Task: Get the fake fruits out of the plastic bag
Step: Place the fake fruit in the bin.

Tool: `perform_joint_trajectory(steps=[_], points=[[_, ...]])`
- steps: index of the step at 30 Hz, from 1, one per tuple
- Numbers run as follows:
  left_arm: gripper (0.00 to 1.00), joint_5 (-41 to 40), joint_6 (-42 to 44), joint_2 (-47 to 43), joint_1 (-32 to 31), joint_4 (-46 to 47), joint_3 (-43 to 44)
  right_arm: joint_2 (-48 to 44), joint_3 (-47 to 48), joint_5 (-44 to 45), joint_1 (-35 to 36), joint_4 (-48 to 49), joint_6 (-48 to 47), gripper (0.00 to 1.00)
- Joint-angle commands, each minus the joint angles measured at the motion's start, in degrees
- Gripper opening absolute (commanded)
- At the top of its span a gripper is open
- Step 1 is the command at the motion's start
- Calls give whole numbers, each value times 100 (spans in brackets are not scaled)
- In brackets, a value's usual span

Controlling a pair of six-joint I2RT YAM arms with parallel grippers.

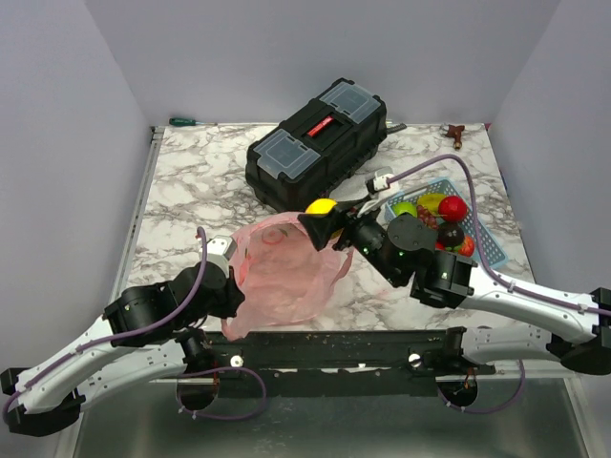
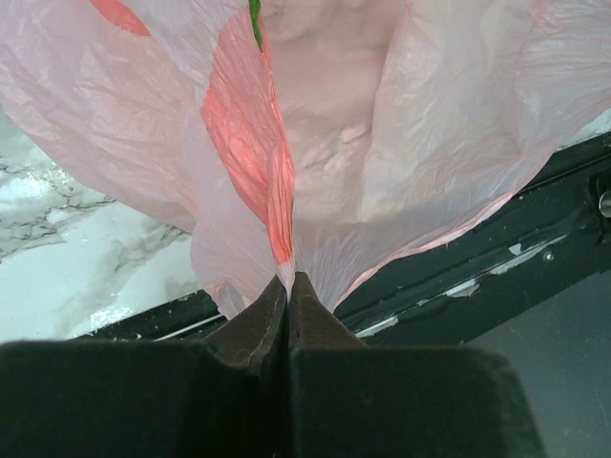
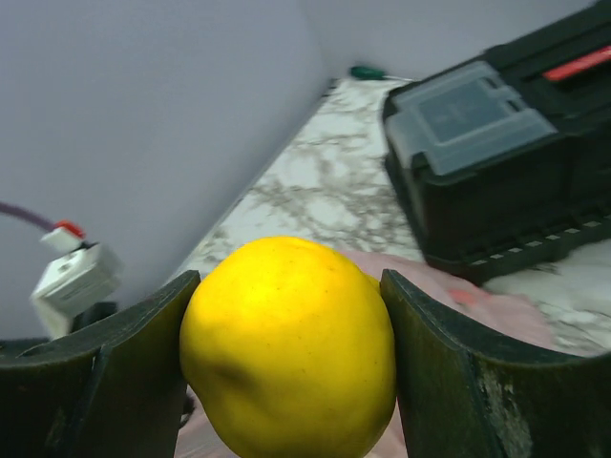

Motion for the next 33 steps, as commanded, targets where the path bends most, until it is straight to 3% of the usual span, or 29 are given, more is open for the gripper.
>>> perform_joint_trajectory(steps=[1, 5, 10, 16, 22, 29, 33], points=[[0, -170, -20, 79, -8, -133, 29, -226, -196, 1824, -50, -823, -282, 1], [0, -159, -4, 83, -4, -121, 35, -394, -259, 2485, -282, -1139, -282, 1], [0, -188, -46, 67, -9, -148, 37, -618, -537, 2598, -1408, -1833, 677, 1], [0, -178, -27, 47, -8, -138, 31, -731, -1088, 1983, -3022, -2579, 1875, 1], [0, -115, 25, 73, -9, -110, 29, -531, -1680, 175, -4940, -2327, 1937, 1], [0, -133, 16, 68, -9, -112, 28, 382, -1471, -258, -5157, -2289, 1680, 1], [0, -159, -8, 26, -9, -121, 29, 521, -1575, -21, -5157, -2334, 1794, 17]])
